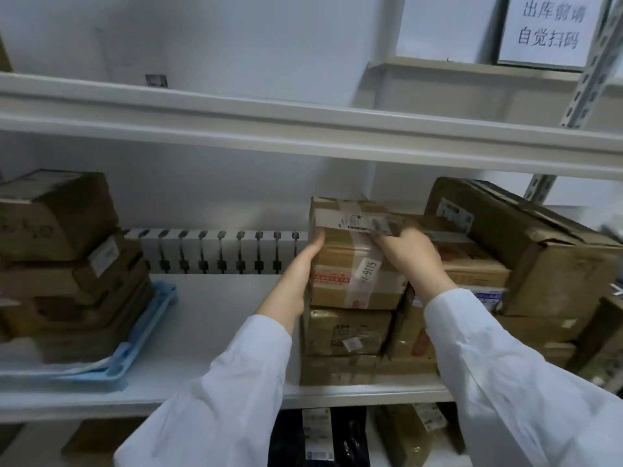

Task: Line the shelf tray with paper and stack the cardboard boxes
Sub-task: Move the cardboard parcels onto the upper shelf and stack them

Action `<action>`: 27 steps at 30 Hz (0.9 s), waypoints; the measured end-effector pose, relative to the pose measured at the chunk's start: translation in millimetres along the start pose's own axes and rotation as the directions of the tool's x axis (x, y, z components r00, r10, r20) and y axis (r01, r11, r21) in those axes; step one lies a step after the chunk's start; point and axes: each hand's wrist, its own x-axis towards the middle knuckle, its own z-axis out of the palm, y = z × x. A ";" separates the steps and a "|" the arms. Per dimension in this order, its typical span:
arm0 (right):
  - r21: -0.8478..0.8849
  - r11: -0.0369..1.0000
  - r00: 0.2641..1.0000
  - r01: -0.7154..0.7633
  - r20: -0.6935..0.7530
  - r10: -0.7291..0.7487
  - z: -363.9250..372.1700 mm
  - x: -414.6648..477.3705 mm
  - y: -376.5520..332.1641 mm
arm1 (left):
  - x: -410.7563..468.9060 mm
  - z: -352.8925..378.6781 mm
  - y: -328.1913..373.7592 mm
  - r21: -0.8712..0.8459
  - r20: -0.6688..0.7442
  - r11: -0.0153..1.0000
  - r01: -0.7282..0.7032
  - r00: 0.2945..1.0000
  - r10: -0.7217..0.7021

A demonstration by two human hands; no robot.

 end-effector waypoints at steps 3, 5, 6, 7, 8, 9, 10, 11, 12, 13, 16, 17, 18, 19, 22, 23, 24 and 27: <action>0.149 0.986 0.997 0.068 -0.035 -0.063 -3.4 -3.7 1.6 | 0.9 4.0 -7.7 -0.052 -0.041 0.998 -0.018 0.999 0.016; 0.192 0.977 0.995 0.096 -0.056 -0.086 -6.9 -7.7 1.0 | 1.7 4.1 -12.6 -0.098 -0.065 0.995 -0.029 0.998 0.023; 0.208 0.972 0.993 0.110 -0.070 -0.098 -7.2 -8.8 1.4 | 2.2 3.1 -14.2 -0.112 -0.055 0.993 -0.025 0.998 0.019; 0.231 0.964 0.990 0.131 -0.086 -0.114 -8.4 -10.3 1.4 | 2.1 2.2 -15.1 -0.119 -0.048 0.993 -0.020 0.999 0.014; 0.254 0.956 0.987 0.149 -0.097 -0.128 -8.6 -11.9 1.4 | 2.6 0.6 -16.6 -0.117 -0.053 0.993 -0.014 0.999 0.007; 0.279 0.946 0.984 0.167 -0.107 -0.142 -9.6 -14.4 0.9 | 2.2 -0.6 -17.4 -0.112 -0.072 0.994 -0.014 0.997 0.006; 0.298 0.937 0.982 0.180 -0.114 -0.153 -9.6 -16.3 0.1 | 1.6 -2.1 -17.8 -0.114 -0.094 0.993 -0.020 0.996 0.009; 0.310 0.931 0.979 0.193 -0.120 -0.163 -9.6 -18.4 -1.0 | 1.7 -4.0 -18.1 -0.127 -0.115 0.991 -0.036 0.993 0.022; 0.315 0.926 0.976 0.207 -0.128 -0.175 -9.7 -21.0 -2.5 | 1.6 -6.0 -18.3 -0.148 -0.135 0.987 -0.059 0.990 0.039; 0.318 0.921 0.972 0.224 -0.137 -0.190 -9.9 -23.8 -4.5 | 0.3 -7.6 -17.9 -0.171 -0.155 0.982 -0.083 0.986 0.056; 0.338 0.906 0.965 0.256 -0.144 -0.219 -7.8 -31.2 -10.9 | -3.4 -14.7 -16.7 -0.219 -0.205 0.968 -0.119 0.976 0.074; 0.343 0.901 0.963 0.266 -0.140 -0.231 -6.6 -33.9 -13.0 | -4.1 -17.4 -16.5 -0.226 -0.214 0.966 -0.123 0.974 0.074; 0.349 0.897 0.962 0.270 -0.127 -0.240 -4.7 -35.6 -14.7 | -5.5 -20.4 -16.1 -0.230 -0.219 0.965 -0.125 0.973 0.073; 0.365 0.889 0.961 0.275 -0.113 -0.251 -2.9 -38.0 -17.7 | -8.2 -24.7 -15.0 -0.237 -0.218 0.964 -0.124 0.973 0.072; 0.529 0.822 0.974 0.211 -0.039 -0.224 0.7 -42.3 -27.0 | -13.1 -42.3 -10.2 -0.278 -0.207 0.957 -0.083 0.978 0.025; 0.589 0.789 0.979 0.175 -0.020 -0.202 1.8 -44.1 -31.1 | -15.7 -52.2 -8.0 -0.286 -0.212 0.955 -0.073 0.977 0.011; 0.636 0.760 0.985 0.136 -0.002 -0.175 1.8 -44.9 -34.5 | -17.6 -61.3 -6.0 -0.289 -0.213 0.955 -0.059 0.977 -0.004; 0.718 0.695 0.992 0.052 0.044 -0.119 4.2 -47.8 -44.3 | -25.7 -94.6 -0.7 -0.294 -0.200 0.956 -0.006 0.978 -0.055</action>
